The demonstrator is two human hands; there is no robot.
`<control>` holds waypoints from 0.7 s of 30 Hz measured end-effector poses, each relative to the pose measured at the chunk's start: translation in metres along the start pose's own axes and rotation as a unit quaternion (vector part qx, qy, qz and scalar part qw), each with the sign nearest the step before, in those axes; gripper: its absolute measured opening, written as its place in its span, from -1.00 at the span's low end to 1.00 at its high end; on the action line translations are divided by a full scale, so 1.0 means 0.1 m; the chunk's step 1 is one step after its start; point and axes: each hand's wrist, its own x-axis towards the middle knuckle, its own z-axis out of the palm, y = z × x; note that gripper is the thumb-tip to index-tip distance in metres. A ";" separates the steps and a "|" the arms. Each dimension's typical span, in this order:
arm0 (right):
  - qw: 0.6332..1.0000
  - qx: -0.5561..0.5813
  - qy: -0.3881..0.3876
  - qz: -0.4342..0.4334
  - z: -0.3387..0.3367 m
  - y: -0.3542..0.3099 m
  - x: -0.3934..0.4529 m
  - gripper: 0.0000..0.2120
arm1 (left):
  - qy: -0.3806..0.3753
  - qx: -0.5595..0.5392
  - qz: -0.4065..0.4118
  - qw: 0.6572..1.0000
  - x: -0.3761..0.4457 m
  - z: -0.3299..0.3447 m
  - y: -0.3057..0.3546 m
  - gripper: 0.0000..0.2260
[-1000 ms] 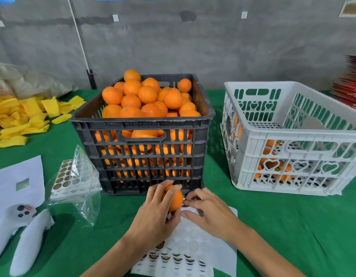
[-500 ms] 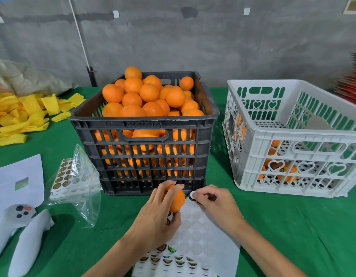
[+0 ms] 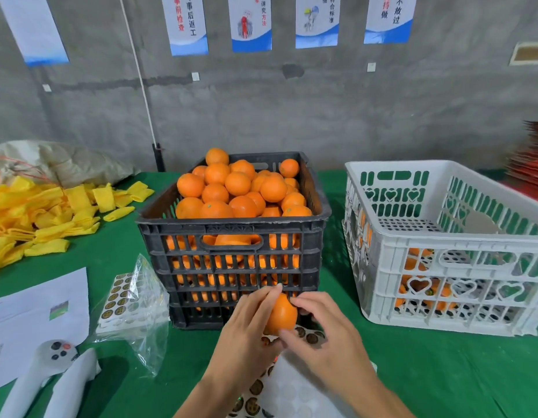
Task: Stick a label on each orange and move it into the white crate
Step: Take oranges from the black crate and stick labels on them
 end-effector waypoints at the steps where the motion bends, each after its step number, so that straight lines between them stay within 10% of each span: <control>1: 0.998 -0.048 0.029 -0.033 0.00 -0.05 0.01 -0.44 | 0.019 0.011 0.026 0.999 0.08 -0.02 0.06 -0.26; 12: 0.907 -0.244 0.320 -0.125 -1.06 -0.31 0.87 -0.43 | 0.037 0.089 0.121 0.988 1.55 -0.62 0.44 -0.59; 17: 0.903 -0.258 0.307 -0.154 -1.26 -0.10 1.01 -0.76 | -0.144 0.061 -0.109 0.982 1.95 -1.07 0.03 -0.35; 21: 0.915 -0.241 0.282 -0.157 -1.10 -0.04 0.97 -0.78 | -0.265 0.250 -0.240 0.900 2.18 -1.28 -0.36 -0.50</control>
